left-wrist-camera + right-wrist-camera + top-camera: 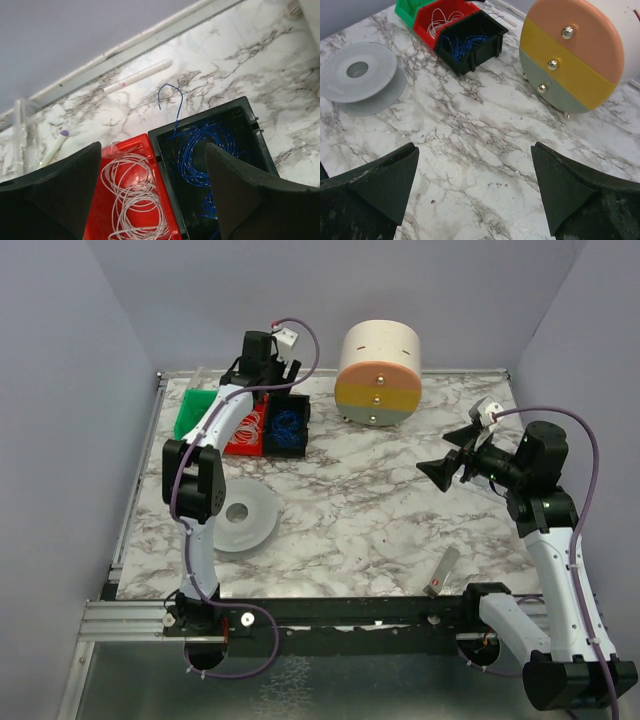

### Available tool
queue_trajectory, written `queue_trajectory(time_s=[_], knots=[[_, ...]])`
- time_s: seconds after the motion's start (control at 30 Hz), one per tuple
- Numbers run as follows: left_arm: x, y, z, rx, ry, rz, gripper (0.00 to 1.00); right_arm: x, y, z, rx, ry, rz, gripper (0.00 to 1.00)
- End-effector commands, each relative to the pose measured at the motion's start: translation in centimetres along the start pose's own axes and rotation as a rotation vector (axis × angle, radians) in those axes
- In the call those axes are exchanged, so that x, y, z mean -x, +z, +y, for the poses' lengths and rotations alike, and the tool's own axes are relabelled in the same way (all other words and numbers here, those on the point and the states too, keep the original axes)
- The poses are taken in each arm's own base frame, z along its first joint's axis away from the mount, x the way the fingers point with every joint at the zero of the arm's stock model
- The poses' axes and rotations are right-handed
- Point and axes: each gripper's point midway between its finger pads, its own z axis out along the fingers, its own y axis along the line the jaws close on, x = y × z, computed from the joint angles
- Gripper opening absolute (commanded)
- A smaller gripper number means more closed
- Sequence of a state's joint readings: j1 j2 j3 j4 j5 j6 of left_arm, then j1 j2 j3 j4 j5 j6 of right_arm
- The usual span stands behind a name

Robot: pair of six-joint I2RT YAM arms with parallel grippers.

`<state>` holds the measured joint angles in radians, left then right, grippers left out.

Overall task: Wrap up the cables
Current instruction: Pick up the cable from the storage box.

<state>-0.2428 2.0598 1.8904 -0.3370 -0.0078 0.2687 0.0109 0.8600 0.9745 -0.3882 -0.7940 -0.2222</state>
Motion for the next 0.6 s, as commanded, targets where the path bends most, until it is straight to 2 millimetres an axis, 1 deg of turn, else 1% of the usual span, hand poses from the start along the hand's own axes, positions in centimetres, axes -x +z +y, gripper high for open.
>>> queue_trajectory(time_s=[0.0, 0.03, 0.1, 0.23, 0.47, 0.57], knots=[[-2.4, 3.1, -1.1, -0.037, 0.031, 0.085, 0.84, -0.5, 0.3, -0.9, -0.029, -0.010, 0.004, 1.00], [-2.5, 3.7, -1.6, -0.065, 0.033, 0.083, 0.83, -0.6, 0.4, -1.0, -0.029, -0.007, 0.006, 1.00], [-2.7, 4.5, -1.8, -0.076, 0.029, 0.084, 0.81, -0.9, 0.5, -1.1, -0.032, -0.006, 0.010, 1.00], [-3.1, 5.9, -2.3, -0.091, 0.004, 0.085, 0.81, -1.2, 0.7, -1.2, -0.025, 0.001, 0.015, 1.00], [-2.8, 7.1, -3.3, -0.138, -0.061, 0.061, 0.76, -1.7, 1.0, -1.2, -0.015, 0.008, 0.025, 1.00], [-3.0, 7.9, -2.9, -0.111, -0.073, 0.062, 0.72, -1.8, 1.0, -1.2, -0.014, 0.008, 0.026, 1.00]])
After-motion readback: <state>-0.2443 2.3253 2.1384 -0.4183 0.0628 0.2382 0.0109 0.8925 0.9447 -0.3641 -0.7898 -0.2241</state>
